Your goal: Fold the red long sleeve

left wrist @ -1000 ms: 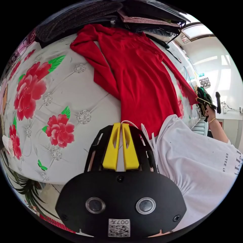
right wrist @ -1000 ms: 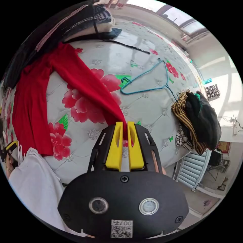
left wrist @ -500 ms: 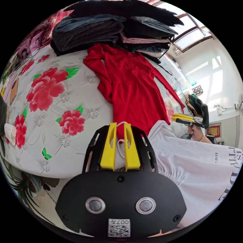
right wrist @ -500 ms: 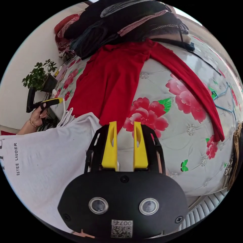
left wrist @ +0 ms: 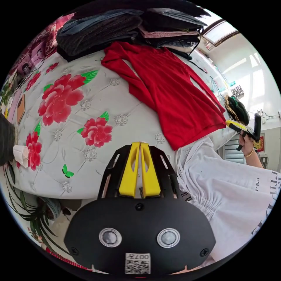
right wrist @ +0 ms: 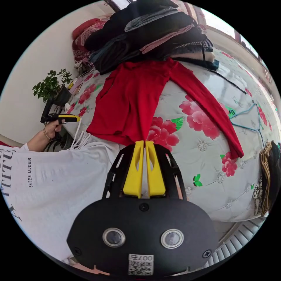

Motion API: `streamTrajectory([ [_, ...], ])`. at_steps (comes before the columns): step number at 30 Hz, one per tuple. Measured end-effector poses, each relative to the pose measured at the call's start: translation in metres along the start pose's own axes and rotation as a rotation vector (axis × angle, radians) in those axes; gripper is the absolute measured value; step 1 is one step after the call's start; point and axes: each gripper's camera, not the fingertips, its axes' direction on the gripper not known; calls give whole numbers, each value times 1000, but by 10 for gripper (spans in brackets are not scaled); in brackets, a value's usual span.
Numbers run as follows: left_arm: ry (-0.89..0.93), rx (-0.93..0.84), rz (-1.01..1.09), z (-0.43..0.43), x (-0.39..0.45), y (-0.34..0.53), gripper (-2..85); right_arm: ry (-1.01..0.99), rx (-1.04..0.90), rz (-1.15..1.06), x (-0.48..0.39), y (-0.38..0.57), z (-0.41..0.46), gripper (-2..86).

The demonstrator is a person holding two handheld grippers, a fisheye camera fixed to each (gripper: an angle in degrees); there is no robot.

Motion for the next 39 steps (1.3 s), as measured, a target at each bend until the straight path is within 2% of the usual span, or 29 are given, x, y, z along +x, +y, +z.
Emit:
streamTrajectory([
  [3, 163, 107, 24, -8, 1, 19, -2, -73, -7, 75, 16, 22, 6, -2],
  [6, 203, 106, 142, 5, 38, 2, 32, 13, -91, 107, 18, 24, 31, -2],
  [9, 140, 25, 353, 34, 96, -25, 73, 19, -108, 108, 19, 16, 41, -1],
  [11, 36, -89, 464, 69, 128, -42, 81, 19, -96, 106, 19, 11, 41, -1],
  [13, -41, -77, 514, 79, 138, -46, 70, 53, -59, 110, 19, 6, 37, 1],
  [17, 13, -77, 450, 81, 115, -51, 3, 99, -31, 115, 23, -1, 41, 6],
  [19, 82, -72, 407, 79, 96, -47, -4, 43, -135, 102, 26, -5, 66, 4],
  [21, 170, -38, 332, 69, 70, -40, -7, 74, -190, 65, 23, -4, 82, 1],
  [25, 397, 125, 97, 31, -12, -4, -9, 45, -129, 59, 25, 7, 60, -2],
  [28, 468, 190, -8, 13, -55, 33, -9, -24, -45, 41, 18, 27, 34, -2],
  [30, 424, 170, -23, 10, -65, 54, -9, -17, -66, 24, 8, 41, 33, -3],
  [33, 294, 11, 33, 31, -59, 82, -8, 53, -184, -17, -11, 71, 57, -3],
  [36, 282, -60, 21, 54, -53, 103, -5, -85, -288, 59, -14, 97, 87, -2],
  [39, 307, -35, -7, 49, -49, 112, 8, -126, -222, 169, -9, 103, 78, 1],
])
